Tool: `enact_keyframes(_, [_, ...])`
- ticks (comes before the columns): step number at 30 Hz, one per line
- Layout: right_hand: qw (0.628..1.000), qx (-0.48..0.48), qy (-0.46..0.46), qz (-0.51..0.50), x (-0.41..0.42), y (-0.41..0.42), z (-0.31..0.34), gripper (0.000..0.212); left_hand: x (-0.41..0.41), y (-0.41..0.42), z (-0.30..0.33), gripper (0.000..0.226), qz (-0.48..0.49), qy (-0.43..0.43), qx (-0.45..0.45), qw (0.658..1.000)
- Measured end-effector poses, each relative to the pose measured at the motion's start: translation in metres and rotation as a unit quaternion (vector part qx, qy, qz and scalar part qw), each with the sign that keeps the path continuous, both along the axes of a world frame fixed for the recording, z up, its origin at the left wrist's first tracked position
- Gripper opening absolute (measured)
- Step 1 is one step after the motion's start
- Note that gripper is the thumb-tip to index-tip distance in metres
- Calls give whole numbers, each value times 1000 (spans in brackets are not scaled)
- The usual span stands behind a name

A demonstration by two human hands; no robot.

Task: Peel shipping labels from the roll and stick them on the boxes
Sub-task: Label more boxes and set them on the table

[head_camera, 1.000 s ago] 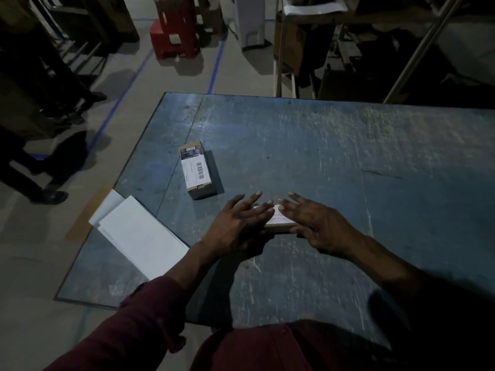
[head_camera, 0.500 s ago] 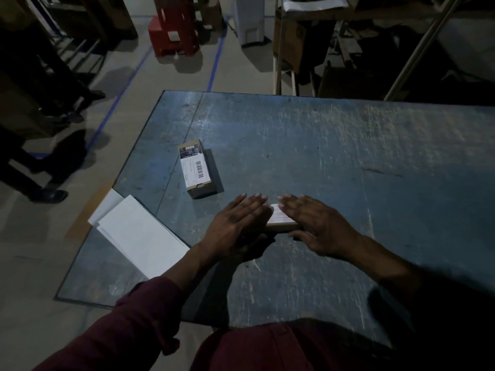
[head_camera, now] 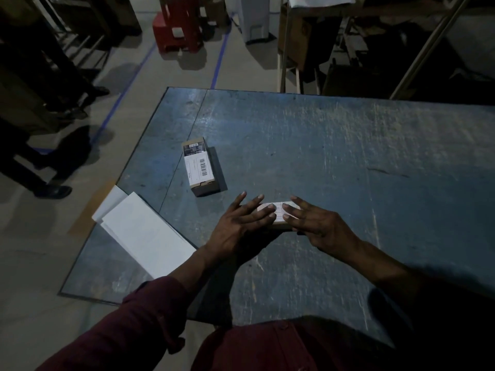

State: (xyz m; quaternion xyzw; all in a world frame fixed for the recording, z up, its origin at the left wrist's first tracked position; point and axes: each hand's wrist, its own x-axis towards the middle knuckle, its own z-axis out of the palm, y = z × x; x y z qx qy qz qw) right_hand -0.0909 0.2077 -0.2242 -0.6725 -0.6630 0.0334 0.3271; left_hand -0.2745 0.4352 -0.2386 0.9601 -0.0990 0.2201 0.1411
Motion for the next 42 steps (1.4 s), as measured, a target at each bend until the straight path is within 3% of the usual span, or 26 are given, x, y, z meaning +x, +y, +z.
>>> enact_keyframes(6, [994, 64, 66, -59, -3, -2, -8, 36, 0, -10, -8, 27, 32, -40, -144, 988])
enact_keyframes(9, [992, 92, 35, -83, -7, -1, -4, 37, -2, -9, 4, 26, 30, -41, -192, 980])
enact_keyframes(11, [993, 88, -9, -78, -6, -1, -2, 46, -2, -7, 13, 41, 25, -19, -182, 983])
enact_keyframes(14, [995, 32, -82, -38, 0, 0, -4, 54, 3, 1, 11, 53, 12, 37, -72, 997])
enact_keyframes(16, [995, 13, -98, -17, 3, -2, -8, 59, 5, 5, 3, 52, -9, 53, -16, 998])
enact_keyframes(18, [996, 26, -82, -19, 2, -6, -12, 58, 5, 5, -1, 58, -14, 51, -19, 998])
enact_keyframes(20, [997, 55, -45, -38, -1, -10, -18, 54, 3, 1, -1, 60, -2, 32, -54, 998])
enact_keyframes(24, [991, 107, 20, -72, -3, -12, -20, 29, 2, -11, -1, 31, 29, -40, -148, 988])
enact_keyframes(27, [986, 140, -4, -92, -5, -9, -14, 17, -2, -19, 7, 29, 86, -87, -228, 966])
enact_keyframes(29, [982, 143, -17, -121, -5, -7, -8, 24, -6, -22, 12, 26, 119, -84, -243, 959])
enact_keyframes(32, [984, 87, 9, -156, -6, -5, 4, 40, -7, -16, 18, 44, 164, -22, -274, 947])
enact_keyframes(35, [976, -6, 107, -192, -6, 8, 16, 37, 2, -2, 28, 64, 256, 78, -333, 904])
enact_keyframes(38, [929, -133, 262, -227, -5, 23, 28, 35, 3, 13, 37, 58, 282, 158, -363, 874])
enact_keyframes(40, [919, -177, 280, -214, -4, 28, 32, 37, -3, 16, 42, 53, 284, 178, -401, 852])
enact_keyframes(42, [910, -206, 313, -181, -4, 33, 37, 25, -9, 15, 42, 46, 288, 159, -466, 822])
